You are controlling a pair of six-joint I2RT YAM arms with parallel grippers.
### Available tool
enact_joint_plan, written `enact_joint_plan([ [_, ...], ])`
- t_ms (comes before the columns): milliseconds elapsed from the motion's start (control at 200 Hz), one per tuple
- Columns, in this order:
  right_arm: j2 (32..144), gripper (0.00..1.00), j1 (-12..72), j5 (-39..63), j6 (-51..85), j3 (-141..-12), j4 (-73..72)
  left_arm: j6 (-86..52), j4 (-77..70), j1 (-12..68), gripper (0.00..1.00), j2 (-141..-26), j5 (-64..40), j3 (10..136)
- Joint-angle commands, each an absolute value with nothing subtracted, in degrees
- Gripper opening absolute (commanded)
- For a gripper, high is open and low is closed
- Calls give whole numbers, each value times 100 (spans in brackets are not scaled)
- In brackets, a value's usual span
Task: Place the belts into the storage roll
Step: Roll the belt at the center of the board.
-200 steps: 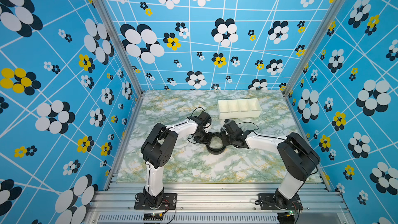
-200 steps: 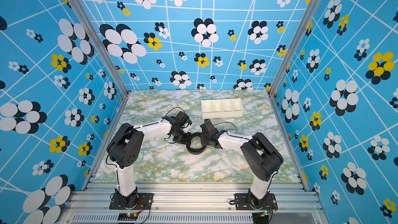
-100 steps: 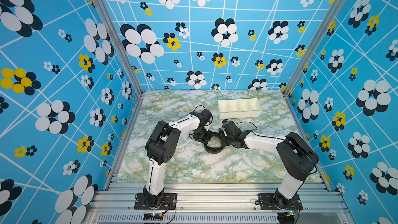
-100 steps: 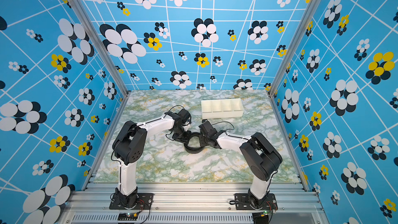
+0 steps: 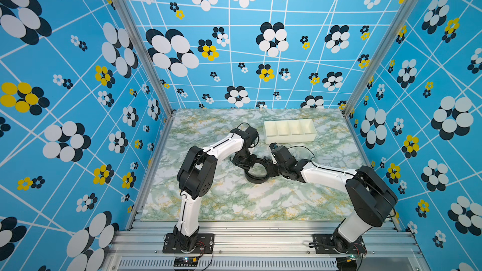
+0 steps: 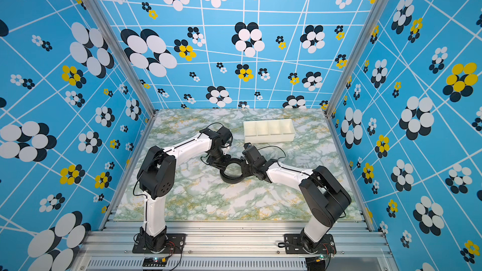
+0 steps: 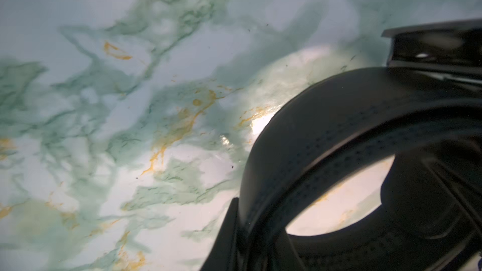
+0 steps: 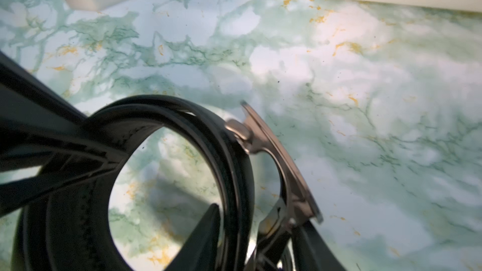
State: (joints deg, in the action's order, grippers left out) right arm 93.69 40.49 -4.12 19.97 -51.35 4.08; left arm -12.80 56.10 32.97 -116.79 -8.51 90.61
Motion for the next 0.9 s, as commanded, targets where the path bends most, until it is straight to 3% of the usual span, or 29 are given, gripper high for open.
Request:
enact_joint_plan([
  [0, 8961, 56, 4051, -522, 1784, -4850, 509, -1151, 6015, 3234, 0, -11413, -465, 9070],
  [265, 8321, 67, 4047, -768, 1568, -4556, 522, -1128, 6237, 3250, 0, -11301, -410, 9254],
  [485, 7289, 68, 4056, -833, 1160, -3835, 222, -908, 7031, 3349, 0, -11614, -191, 9806],
  [610, 6624, 68, 4158, -821, 850, -3513, 242, -691, 7993, 3348, 0, -12099, -434, 10465],
  [754, 6243, 68, 4473, -1184, 381, -3330, 295, -486, 9498, 3366, 0, -12785, 129, 11464],
  [894, 6340, 70, 4946, -1757, -89, -3281, 188, -536, 9738, 3316, 0, -12658, 194, 11774],
])
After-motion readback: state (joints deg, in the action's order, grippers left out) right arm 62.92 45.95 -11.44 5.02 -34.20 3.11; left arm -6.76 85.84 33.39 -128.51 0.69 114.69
